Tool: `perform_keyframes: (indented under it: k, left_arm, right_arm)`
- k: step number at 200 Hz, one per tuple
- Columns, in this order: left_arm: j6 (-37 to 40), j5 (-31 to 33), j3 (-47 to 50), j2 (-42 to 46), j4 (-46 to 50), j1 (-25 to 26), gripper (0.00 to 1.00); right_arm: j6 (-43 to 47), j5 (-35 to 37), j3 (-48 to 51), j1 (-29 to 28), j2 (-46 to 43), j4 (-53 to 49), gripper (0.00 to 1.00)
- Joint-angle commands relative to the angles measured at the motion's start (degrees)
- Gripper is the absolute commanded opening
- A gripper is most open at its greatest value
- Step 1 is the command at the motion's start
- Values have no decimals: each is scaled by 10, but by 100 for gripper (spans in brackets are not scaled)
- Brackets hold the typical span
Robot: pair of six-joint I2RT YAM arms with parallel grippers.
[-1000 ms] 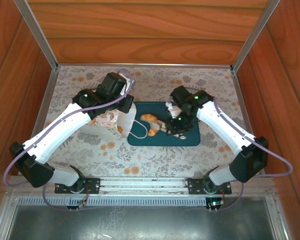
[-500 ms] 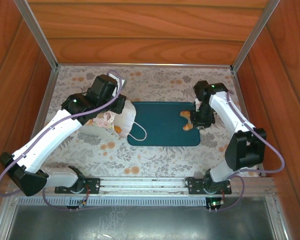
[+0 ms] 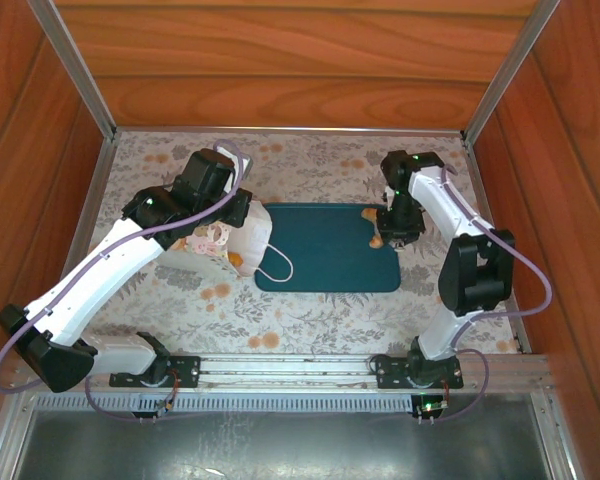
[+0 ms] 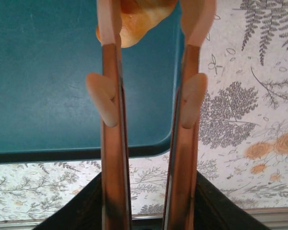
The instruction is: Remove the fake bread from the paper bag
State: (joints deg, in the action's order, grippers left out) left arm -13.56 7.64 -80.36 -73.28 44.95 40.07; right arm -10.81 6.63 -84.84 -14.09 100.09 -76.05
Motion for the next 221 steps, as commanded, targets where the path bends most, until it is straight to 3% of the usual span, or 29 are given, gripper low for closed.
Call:
perform_keyframes:
  k: [1,37,66,82,101,124,151,181,221]
  left_arm:
    - [-1,-2,-9,-1,-9,-5,0]
    - [0,0,-9,5,-9,-7,0]
    - [-2,4,-6,11,-8,-9,0]
    - [-7,8,1,18,-9,-10,0]
    - [-10,15,9,26,-8,-11,0]
    - [-10,24,16,32,-8,-13,0]
    - [-13,42,31,56,-3,-16,0]
    - [-17,59,48,85,2,-23,0]
    - [-39,71,50,95,6,-31,0]
  right_arm:
    - [9,10,-12,5,-1,1,46]
    - [13,0,-32,6,-41,-16,56]
    - [17,-23,-46,5,-90,-31,56]
    - [22,-53,-45,5,-117,-32,54]
    - [21,-147,-26,-5,-155,-6,50]
    - [-16,-285,35,-59,-202,80,49]
    - [-69,-364,76,-171,-202,171,48]
    - [-113,-385,82,-256,-160,268,48]
    - [-94,-388,57,-313,-81,289,49]
